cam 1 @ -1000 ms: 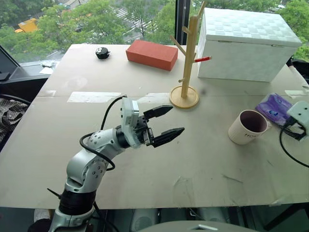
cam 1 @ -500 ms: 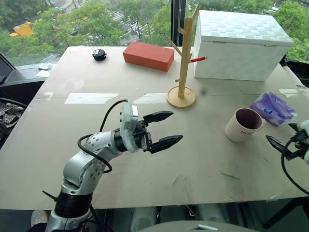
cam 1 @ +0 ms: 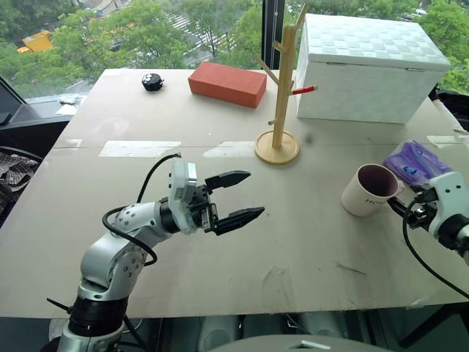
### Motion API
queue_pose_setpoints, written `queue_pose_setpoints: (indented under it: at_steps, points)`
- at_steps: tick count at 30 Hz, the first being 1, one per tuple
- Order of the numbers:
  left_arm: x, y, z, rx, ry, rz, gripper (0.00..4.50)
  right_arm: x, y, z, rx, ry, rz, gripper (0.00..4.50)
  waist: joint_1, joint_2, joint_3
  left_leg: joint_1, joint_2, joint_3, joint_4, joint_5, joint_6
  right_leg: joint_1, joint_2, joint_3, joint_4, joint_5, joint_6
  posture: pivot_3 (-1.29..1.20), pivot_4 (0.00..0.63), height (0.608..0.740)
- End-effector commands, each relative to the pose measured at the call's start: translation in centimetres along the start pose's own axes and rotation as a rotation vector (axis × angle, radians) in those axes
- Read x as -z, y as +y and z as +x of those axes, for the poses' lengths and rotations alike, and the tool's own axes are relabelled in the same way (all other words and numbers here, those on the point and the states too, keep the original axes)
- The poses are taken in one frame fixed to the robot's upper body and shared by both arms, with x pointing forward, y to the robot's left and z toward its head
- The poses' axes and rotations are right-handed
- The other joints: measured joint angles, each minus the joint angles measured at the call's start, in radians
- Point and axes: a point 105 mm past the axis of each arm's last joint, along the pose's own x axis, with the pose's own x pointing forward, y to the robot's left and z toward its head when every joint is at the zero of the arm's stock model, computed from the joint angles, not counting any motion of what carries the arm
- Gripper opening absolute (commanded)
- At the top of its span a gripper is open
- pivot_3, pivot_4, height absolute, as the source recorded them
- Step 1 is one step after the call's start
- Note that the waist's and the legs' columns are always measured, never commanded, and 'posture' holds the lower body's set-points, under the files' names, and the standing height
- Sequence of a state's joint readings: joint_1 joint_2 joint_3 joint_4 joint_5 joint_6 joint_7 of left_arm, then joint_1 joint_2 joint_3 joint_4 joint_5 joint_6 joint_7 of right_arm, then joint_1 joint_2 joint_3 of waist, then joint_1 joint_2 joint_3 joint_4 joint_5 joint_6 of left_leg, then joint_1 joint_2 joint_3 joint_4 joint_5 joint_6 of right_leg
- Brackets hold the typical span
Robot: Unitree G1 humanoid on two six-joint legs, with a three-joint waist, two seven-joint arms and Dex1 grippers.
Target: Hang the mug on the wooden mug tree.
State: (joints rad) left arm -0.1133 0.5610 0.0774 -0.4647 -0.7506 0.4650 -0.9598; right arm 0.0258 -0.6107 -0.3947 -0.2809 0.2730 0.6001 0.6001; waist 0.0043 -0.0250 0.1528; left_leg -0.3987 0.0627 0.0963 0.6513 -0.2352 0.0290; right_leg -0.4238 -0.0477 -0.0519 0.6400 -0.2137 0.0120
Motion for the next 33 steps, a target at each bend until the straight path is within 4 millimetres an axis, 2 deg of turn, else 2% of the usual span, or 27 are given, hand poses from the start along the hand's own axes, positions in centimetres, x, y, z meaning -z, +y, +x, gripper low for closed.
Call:
queue_pose_setpoints:
  at_steps: [1,2,3,7,11,15,16,21,25,29,33]
  points:
    - [-1.3,-0.6,-0.4,-0.004,-0.023,0.07,4.5,-0.5,-0.2,0.8,0.004,-0.039,0.02,2.77,0.001,0.0,0.0,0.0,0.0,0.0,0.0,0.0,0.0,0.0,0.0,0.0,0.0,0.0,0.0,0.0,0.15,0.74]
    - [-1.3,-0.7,-0.5,-0.004,-0.019,0.069,4.5,-0.5,-0.1,1.1,-0.003,-0.042,0.028,2.52,0.0,0.0,0.0,0.0,0.0,0.0,0.0,0.0,0.0,0.0,0.0,0.0,0.0,0.0,0.0,0.0,0.15,0.74]
    - [-1.2,-0.9,-0.6,-0.004,-0.015,0.067,4.5,-0.4,0.1,1.5,-0.013,-0.042,0.033,2.08,0.0,0.0,0.0,0.0,0.0,0.0,0.0,0.0,0.0,0.0,0.0,0.0,0.0,0.0,0.0,0.0,0.15,0.74]
    - [-1.2,-1.2,-0.8,-0.014,-0.009,0.067,4.5,-0.5,0.5,2.3,-0.043,-0.06,0.029,0.09,0.003,0.0,0.0,-0.001,0.0,0.0,-0.001,0.0,0.0,0.0,0.0,0.0,0.0,0.0,0.0,0.0,0.15,0.74]
    - [-1.2,-1.4,-1.0,-0.031,-0.014,0.048,4.5,-1.2,0.7,2.7,-0.08,-0.085,0.021,0.03,0.009,0.0,0.0,-0.001,0.0,0.0,-0.001,0.0,0.0,0.0,0.0,0.0,0.0,0.0,0.0,0.0,0.15,0.74]
    - [-1.7,-1.3,-1.3,-0.083,-0.057,0.072,4.5,-3.7,1.2,2.7,-0.148,-0.141,-0.044,0.03,0.007,0.001,0.001,-0.001,0.0,0.0,-0.001,0.0,0.0,0.0,0.0,0.0,0.0,0.0,0.0,0.0,0.15,0.74]
    - [-1.9,-1.0,-1.4,-0.113,-0.083,0.099,4.5,-4.8,1.2,2.8,-0.168,-0.157,-0.07,0.03,0.006,0.001,0.001,-0.001,0.0,0.0,-0.001,0.0,0.0,0.0,0.0,0.001,0.0,0.0,0.0,0.0,0.15,0.74]
    - [-2.1,-0.1,-3.2,-0.248,-0.158,0.132,4.5,-12.5,2.2,4.1,-0.304,-0.23,-0.197,0.03,-0.015,0.002,0.002,0.0,0.0,0.003,0.0,0.0,0.0,-0.002,0.0,0.004,0.001,0.0,0.0,0.0,0.15,0.74]
    - [-2.8,-0.4,-4.9,-0.274,-0.21,0.113,4.5,-17.2,4.2,4.3,-0.404,-0.275,-0.308,0.03,-0.015,0.001,0.002,-0.002,0.0,0.001,-0.003,0.0,0.0,-0.004,0.001,0.004,0.001,0.0,0.0,0.0,0.15,0.74]
    - [-2.7,-1.0,-5.7,-0.279,-0.216,0.087,4.5,-19.5,5.4,4.8,-0.452,-0.285,-0.375,0.03,-0.012,0.002,0.002,-0.007,0.0,0.001,-0.003,0.0,0.0,-0.008,0.001,0.005,0.0,0.001,-0.003,0.0,0.15,0.74]
    - [-2.6,-1.4,-5.8,-0.277,-0.226,0.08,4.5,-20.8,5.5,6.7,-0.49,-0.233,-0.399,0.03,-0.014,0.001,0.003,-0.017,-0.001,0.002,0.002,-0.001,0.002,-0.016,0.0,0.005,0.0,0.003,-0.002,0.0,0.15,0.74]
